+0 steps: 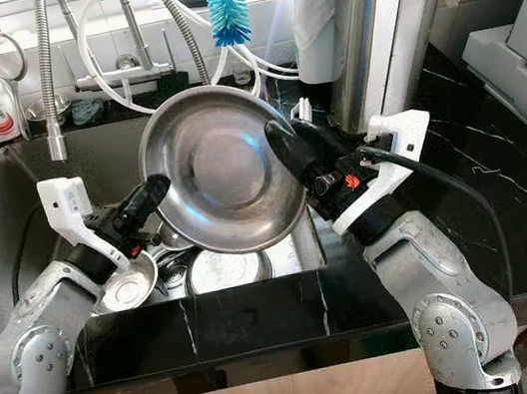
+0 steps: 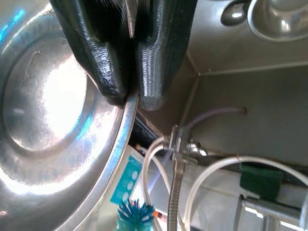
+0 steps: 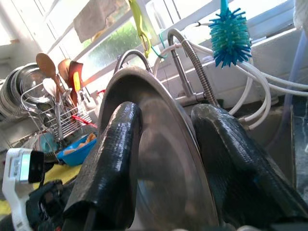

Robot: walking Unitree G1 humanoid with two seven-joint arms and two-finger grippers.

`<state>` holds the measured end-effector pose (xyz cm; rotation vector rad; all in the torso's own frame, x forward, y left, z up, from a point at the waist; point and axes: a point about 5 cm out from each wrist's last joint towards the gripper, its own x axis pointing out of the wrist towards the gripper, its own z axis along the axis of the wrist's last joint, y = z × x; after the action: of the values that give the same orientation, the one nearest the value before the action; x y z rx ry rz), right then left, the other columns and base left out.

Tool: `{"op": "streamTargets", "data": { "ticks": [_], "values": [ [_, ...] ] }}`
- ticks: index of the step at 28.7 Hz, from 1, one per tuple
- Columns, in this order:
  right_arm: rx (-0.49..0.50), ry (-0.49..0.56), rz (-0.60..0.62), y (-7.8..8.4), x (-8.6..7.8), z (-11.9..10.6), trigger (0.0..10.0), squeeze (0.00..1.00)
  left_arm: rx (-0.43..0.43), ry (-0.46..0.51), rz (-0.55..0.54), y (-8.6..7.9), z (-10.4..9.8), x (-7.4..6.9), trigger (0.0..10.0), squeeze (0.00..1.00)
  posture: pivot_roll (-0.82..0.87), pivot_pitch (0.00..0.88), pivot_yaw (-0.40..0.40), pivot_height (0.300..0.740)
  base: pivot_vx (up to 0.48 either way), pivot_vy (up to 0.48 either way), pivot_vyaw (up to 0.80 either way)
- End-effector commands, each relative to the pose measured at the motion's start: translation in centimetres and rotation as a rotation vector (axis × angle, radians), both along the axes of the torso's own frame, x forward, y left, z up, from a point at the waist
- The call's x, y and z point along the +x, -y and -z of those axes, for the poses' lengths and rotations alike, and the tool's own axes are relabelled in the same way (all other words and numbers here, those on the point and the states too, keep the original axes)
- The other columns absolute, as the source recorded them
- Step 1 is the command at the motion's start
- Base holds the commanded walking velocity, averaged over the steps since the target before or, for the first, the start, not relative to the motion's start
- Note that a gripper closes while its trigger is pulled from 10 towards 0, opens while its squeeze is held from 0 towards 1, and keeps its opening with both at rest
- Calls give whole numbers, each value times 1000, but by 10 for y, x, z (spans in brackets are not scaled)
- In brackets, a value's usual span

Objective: Kitchen organization

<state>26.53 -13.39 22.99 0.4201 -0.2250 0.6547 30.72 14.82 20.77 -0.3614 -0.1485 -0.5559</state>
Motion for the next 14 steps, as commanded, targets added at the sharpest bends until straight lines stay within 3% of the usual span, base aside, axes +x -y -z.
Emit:
{"op": "streamTargets", "data": {
  "ticks": [1, 10, 14],
  "values": [
    [-34, -10, -94, -15, -8, 2, 10000, 0, -48, 56, -249, -28, -18, 9, 10000, 0, 22, 50, 26, 740, 0, 0, 0],
    [-134, -22, 71, -5, 4, 5, 10000, 0, -89, 85, -464, -53, -26, 16, 10000, 0, 25, 45, 26, 740, 0, 0, 0],
    [-153, -29, 108, -2, 6, 6, 10000, 0, -4, 104, -613, -67, -26, 19, 10000, 0, 24, 41, 26, 740, 0, 0, 0]
  ]
}}
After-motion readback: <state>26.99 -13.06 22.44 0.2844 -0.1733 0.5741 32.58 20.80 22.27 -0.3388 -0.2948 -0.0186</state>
